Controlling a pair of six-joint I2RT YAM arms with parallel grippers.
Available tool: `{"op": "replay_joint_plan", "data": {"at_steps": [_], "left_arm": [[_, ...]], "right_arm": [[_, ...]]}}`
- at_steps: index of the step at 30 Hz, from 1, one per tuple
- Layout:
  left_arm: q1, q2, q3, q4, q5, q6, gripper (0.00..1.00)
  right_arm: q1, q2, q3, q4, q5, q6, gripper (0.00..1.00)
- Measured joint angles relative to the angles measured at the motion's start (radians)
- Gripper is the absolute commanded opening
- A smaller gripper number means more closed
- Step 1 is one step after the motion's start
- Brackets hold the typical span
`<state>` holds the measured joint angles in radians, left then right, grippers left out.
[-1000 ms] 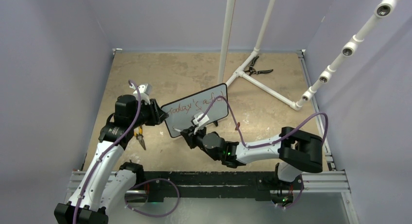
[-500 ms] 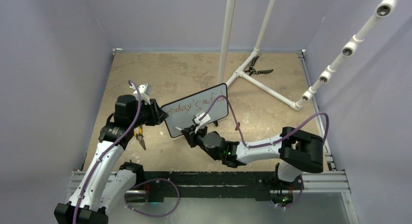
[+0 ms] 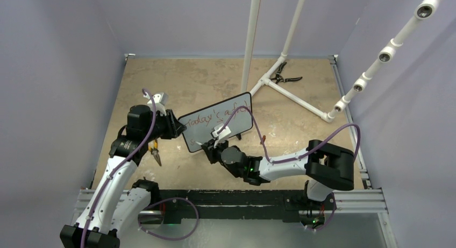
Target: Write a sentence on the whiteboard
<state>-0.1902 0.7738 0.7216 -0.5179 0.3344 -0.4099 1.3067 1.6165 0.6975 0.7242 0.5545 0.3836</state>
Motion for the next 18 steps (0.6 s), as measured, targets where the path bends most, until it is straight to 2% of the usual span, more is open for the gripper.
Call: {"op": "replay_joint_plan", "data": {"at_steps": [18], "left_arm": [[0.000, -0.006, 0.000, -0.001, 0.002, 0.000, 0.29]], "right_arm": [[0.000, -0.002, 0.011, -0.060, 0.085, 0.050, 0.00]]}}
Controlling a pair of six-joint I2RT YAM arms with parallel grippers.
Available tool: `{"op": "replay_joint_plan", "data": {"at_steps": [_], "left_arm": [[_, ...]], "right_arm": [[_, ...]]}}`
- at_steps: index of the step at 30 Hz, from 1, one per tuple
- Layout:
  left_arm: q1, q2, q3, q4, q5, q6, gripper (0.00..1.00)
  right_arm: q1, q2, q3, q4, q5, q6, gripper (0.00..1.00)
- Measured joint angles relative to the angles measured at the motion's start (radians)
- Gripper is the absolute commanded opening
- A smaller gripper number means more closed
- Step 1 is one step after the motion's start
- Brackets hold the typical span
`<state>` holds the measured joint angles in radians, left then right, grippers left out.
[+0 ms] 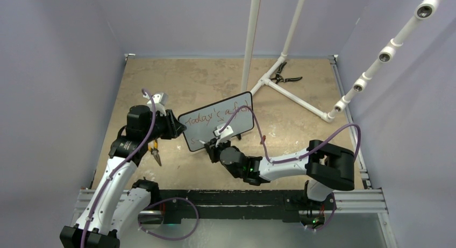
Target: Write a sentence on the whiteboard
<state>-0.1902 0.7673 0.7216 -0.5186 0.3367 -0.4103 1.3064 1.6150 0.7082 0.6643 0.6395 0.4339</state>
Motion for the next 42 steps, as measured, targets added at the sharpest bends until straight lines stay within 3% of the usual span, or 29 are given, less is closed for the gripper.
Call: {"op": "replay_joint_plan", "data": {"at_steps": [22, 42], "left_arm": [[0.000, 0.001, 0.000, -0.001, 0.000, -0.002, 0.29], [0.000, 0.016, -0.007, 0.008, 0.000, -0.002, 0.27]], "right_arm": [[0.000, -0.079, -0.046, 0.106, -0.031, -0.065, 0.00], [-0.001, -0.011, -0.005, 0.036, -0.020, -0.056, 0.00]]}}
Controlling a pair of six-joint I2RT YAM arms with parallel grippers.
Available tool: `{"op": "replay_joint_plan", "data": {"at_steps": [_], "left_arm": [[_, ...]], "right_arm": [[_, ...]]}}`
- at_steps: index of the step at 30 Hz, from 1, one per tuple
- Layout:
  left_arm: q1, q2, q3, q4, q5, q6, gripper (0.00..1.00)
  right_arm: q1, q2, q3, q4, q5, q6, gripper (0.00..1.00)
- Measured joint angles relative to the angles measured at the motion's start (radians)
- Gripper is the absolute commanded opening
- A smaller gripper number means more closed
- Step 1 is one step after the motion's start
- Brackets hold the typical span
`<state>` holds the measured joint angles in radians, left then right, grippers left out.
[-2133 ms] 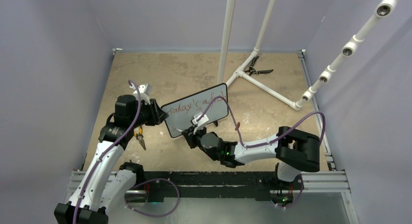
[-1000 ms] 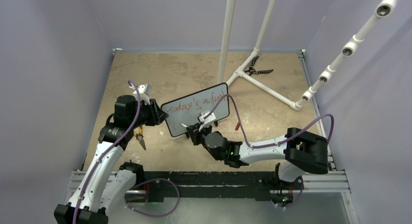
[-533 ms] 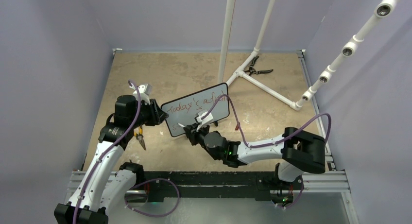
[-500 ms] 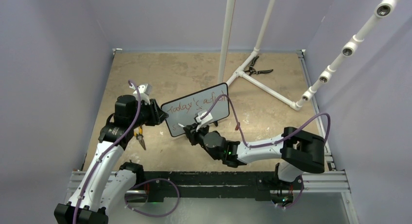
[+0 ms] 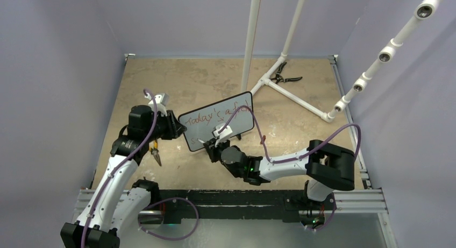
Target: Write a sentence on the whiteboard
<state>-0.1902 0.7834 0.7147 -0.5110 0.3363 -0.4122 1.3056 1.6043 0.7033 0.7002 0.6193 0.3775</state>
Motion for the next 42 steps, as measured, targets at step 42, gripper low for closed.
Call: {"op": "replay_joint_plan", "data": {"at_steps": [42], "left_arm": [[0.000, 0.021, -0.057, 0.097, 0.007, 0.001, 0.30]], "right_arm": [[0.000, -0.100, -0.064, -0.009, 0.013, 0.040, 0.00]]}}
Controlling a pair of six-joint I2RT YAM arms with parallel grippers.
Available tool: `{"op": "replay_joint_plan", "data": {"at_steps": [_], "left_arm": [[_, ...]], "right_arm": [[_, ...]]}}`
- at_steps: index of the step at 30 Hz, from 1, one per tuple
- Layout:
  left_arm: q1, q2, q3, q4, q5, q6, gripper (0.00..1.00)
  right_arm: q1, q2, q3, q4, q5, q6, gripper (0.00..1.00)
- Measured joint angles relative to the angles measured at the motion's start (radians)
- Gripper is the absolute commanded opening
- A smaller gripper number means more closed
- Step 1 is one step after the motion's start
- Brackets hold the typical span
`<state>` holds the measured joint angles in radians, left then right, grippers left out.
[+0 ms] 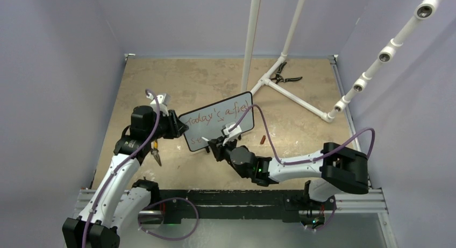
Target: Write a sentence on the whiteboard
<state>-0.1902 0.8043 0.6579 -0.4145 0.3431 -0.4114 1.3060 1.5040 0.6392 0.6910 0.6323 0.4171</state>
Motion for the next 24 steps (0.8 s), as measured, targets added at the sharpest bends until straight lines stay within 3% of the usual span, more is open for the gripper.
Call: {"op": "replay_joint_plan", "data": {"at_steps": [24], "left_arm": [[0.000, 0.016, -0.008, 0.034, 0.012, 0.003, 0.23]], "right_arm": [[-0.037, 0.047, -0.004, 0.019, -0.018, -0.006, 0.00]]}}
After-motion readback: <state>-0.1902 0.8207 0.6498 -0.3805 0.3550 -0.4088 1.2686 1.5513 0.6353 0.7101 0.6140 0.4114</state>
